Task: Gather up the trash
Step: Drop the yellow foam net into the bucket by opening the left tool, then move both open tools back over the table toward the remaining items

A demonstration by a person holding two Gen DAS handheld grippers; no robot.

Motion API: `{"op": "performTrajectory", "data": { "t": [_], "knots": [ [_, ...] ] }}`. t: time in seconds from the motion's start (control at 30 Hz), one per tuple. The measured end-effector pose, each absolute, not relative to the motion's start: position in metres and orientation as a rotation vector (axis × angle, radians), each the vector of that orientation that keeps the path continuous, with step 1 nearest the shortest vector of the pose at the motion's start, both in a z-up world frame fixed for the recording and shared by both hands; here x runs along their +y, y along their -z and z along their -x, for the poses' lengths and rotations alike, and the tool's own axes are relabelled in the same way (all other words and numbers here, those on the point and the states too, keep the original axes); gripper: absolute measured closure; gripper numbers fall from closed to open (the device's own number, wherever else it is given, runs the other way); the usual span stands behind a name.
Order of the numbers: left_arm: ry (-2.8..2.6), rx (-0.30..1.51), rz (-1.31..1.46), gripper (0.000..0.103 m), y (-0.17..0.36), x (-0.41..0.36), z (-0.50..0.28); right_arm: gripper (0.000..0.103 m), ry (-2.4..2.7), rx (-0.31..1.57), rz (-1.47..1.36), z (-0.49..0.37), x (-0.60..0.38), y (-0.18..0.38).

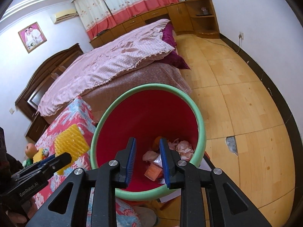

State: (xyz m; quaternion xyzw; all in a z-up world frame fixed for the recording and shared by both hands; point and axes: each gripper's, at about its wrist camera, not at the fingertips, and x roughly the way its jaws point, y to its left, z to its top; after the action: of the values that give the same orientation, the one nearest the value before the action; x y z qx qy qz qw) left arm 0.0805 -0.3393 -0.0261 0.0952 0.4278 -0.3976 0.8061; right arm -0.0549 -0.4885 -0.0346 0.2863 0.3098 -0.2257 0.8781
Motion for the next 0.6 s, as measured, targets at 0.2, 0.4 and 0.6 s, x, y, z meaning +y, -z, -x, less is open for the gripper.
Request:
{"op": "performTrajectory", "data": {
  "t": [0.2,0.4,0.6],
  "knots": [
    [0.860,0.924,-0.184,0.055,0.025,-0.341,-0.080,0.076,0.476,0.641,-0.599,0.059,-0.487,0.031],
    [0.830,0.921,-0.159,0.055,0.019,-0.328,-0.082,0.062,0.468,0.636,-0.591,0.060,-0.482,0.025],
    [0.762,0.913,-0.108,0.055,0.011,-0.300,-0.094,0.059,0.455,0.630,-0.578,0.060,-0.474,0.016]
  ]
}}
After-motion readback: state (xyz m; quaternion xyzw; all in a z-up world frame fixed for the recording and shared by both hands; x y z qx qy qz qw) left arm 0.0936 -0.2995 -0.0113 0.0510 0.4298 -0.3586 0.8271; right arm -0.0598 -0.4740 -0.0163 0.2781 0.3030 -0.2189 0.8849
